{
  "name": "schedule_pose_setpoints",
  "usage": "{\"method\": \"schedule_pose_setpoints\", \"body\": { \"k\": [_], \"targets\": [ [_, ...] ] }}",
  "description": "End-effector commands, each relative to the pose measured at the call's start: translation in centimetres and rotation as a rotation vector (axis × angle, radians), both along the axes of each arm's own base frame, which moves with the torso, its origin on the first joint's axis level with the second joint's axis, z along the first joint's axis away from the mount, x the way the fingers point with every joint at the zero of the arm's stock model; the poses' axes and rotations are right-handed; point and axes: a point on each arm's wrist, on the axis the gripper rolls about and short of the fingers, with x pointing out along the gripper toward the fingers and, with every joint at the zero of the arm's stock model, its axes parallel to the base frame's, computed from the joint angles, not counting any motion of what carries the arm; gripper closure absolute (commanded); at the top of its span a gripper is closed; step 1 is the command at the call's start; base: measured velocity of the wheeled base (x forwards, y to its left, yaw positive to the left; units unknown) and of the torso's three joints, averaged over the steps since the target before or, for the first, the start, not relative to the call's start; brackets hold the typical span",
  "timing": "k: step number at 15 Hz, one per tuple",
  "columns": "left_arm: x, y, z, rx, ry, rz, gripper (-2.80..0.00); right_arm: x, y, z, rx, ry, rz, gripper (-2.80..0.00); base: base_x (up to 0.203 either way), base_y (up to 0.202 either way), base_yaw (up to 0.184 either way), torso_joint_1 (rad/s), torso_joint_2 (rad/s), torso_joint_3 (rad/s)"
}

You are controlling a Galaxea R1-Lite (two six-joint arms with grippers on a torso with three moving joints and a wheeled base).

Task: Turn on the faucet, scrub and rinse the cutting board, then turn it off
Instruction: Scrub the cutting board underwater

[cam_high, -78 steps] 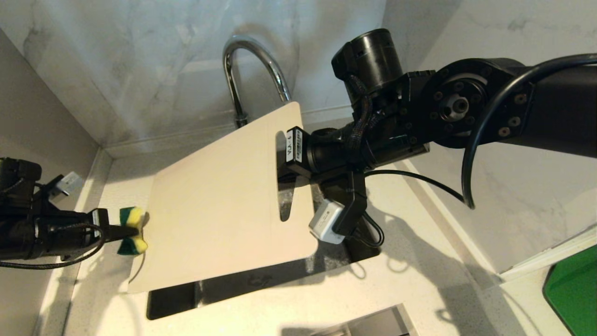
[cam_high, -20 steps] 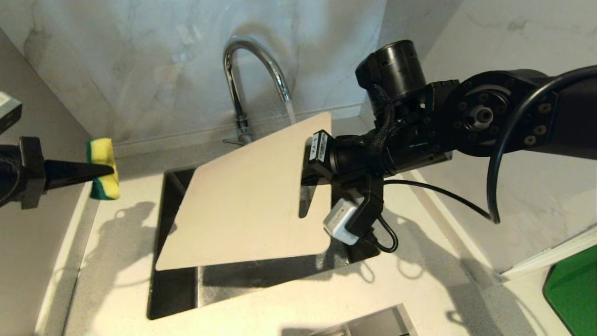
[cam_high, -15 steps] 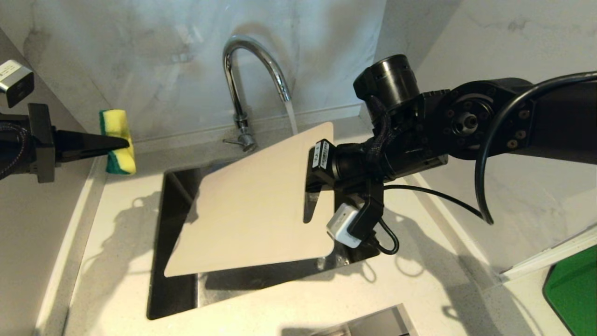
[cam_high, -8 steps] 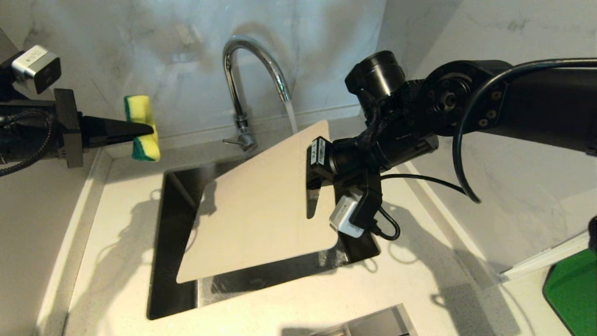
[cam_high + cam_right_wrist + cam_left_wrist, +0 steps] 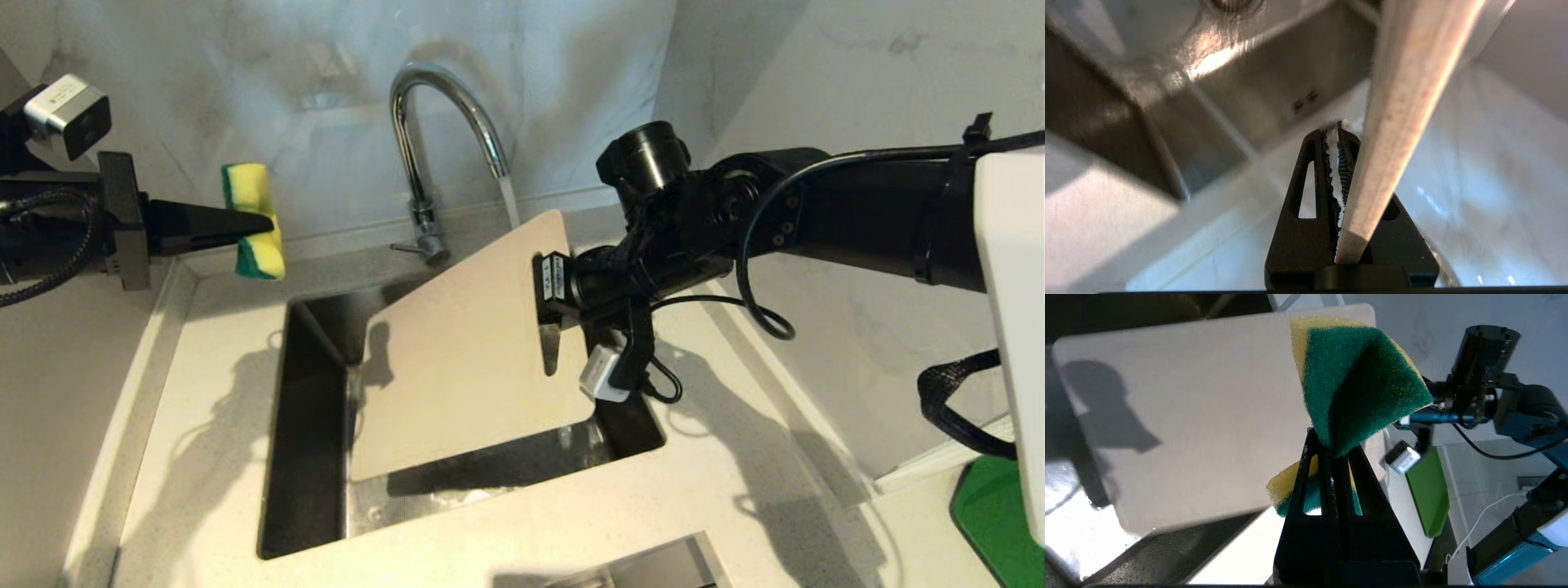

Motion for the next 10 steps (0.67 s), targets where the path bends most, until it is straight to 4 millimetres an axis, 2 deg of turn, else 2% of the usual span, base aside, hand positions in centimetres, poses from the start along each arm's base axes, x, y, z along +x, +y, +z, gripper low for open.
{"method": "schedule_pose_setpoints", "body": {
  "k": [1, 10],
  "targets": [
    [-0.5, 0.1, 0.3, -0.005, -0.011, -0.004, 0.0, 0.8, 0.1, -0.8, -0.019, -0.017, 0.015, 0.0, 0.0, 0.0, 0.0, 0.0, 0.0, 0.0],
    [-0.7, -0.1, 0.4, -0.008, -0.01, -0.013, 0.0, 3.1, -1.2, -1.9, -0.005, -0.063, -0.023, 0.0, 0.0, 0.0, 0.0, 0.0, 0.0, 0.0]
  ]
}}
